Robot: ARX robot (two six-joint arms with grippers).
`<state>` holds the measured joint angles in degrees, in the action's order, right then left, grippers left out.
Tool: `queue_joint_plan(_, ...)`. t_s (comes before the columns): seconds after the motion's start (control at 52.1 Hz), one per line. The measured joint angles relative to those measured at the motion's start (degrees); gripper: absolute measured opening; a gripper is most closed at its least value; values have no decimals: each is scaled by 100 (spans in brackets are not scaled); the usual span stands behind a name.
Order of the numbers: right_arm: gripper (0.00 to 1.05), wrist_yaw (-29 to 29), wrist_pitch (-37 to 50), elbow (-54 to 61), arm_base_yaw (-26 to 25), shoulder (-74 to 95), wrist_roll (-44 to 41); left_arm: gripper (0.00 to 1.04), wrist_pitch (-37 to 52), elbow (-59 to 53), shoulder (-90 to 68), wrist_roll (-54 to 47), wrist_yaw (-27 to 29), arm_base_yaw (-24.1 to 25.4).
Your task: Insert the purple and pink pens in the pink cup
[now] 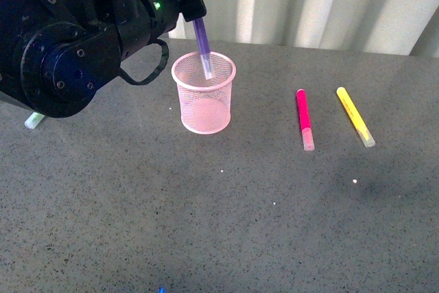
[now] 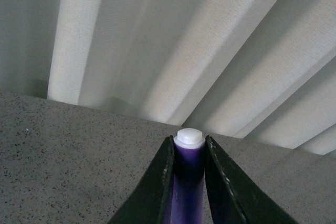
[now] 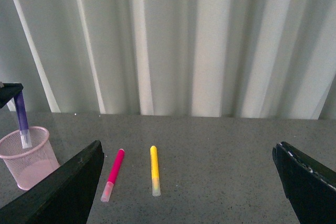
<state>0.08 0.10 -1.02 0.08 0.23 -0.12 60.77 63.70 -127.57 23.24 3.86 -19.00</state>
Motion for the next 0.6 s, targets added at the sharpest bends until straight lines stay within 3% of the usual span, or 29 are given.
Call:
queue_joint_plan(0.365, 98, 0, 0, 0, 0, 0, 0, 100, -125, -166, 177, -39, -107, 17)
queue_joint_plan(0.595, 98, 0, 0, 0, 0, 0, 0, 98, -765, -481, 1257, -44, -365, 269)
